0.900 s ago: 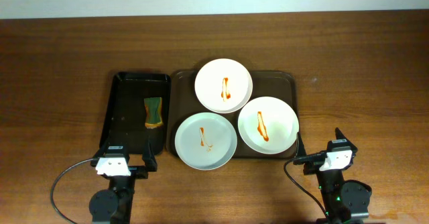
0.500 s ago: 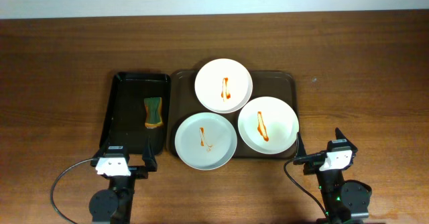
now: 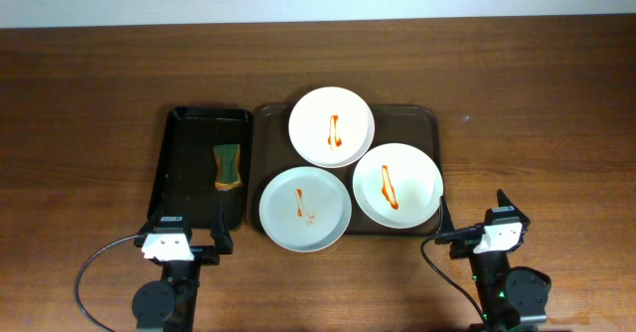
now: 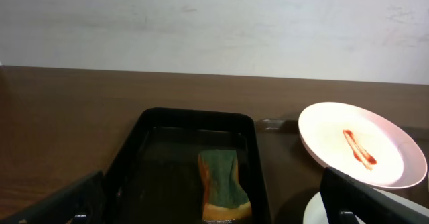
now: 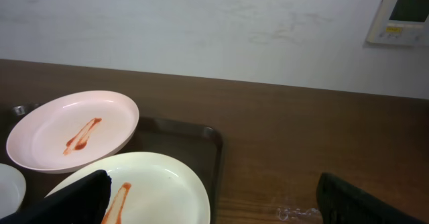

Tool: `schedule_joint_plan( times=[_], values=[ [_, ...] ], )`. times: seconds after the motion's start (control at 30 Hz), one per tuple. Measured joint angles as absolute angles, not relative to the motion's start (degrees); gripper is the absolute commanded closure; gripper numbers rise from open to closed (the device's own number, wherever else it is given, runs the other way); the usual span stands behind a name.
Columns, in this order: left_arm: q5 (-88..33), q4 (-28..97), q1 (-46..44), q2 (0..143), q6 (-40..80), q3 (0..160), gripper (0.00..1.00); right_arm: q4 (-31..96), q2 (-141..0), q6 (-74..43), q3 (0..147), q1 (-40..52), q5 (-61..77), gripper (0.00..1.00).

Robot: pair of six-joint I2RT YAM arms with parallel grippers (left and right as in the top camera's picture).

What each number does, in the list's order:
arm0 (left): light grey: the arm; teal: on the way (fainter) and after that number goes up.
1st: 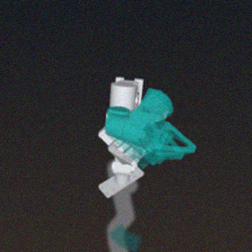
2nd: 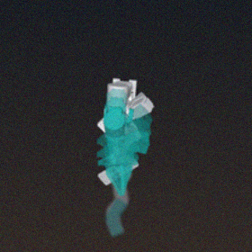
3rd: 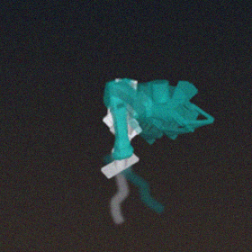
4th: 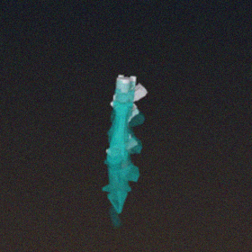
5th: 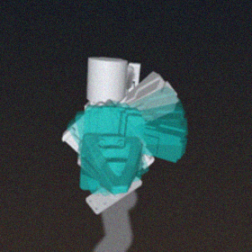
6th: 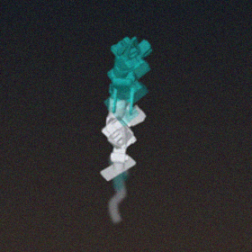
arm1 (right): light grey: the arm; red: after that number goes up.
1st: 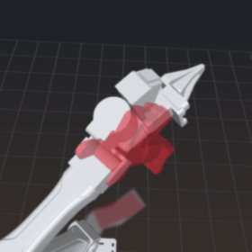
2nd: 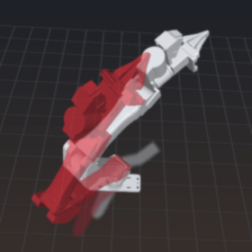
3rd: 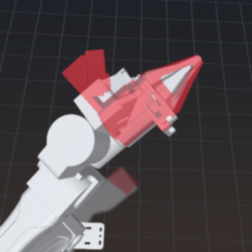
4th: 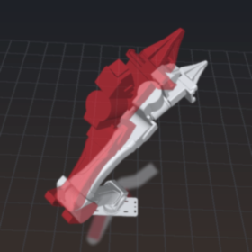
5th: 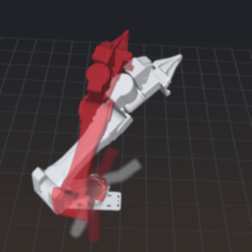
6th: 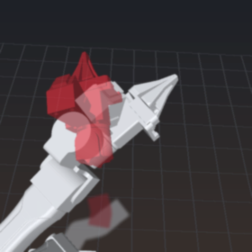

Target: Clean dirty plates on tray and stack at the side

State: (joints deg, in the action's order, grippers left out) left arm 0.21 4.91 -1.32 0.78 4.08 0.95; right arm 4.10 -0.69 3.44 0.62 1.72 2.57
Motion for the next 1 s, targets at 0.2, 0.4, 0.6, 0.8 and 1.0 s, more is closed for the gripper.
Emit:
schedule_joint_plan(
  times=[0.2,0.4,0.6,0.8,1.0],
  values=[
    [0.2,4.9,-1.3,0.8,4.1,1.0,0.00,4.1,-0.7,3.4,0.6,1.7,2.6,0.02],
    [0.2,6.0,-1.3,0.9,4.1,1.2,0.00,6.4,-0.7,2.4,1.5,1.7,3.0,0.02],
    [0.2,15.5,-1.3,11.6,4.1,10.9,0.00,19.4,-7.9,0.6,11.1,1.8,3.7,0.02],
    [0.0,28.1,-1.3,35.0,4.1,32.1,0.00,36.1,-31.5,-3.3,33.1,1.9,5.9,0.02],
    [-0.2,45.3,-1.3,50.5,4.0,46.1,0.00,48.1,-49.2,-3.2,50.4,1.9,13.2,0.02]
  ],
)
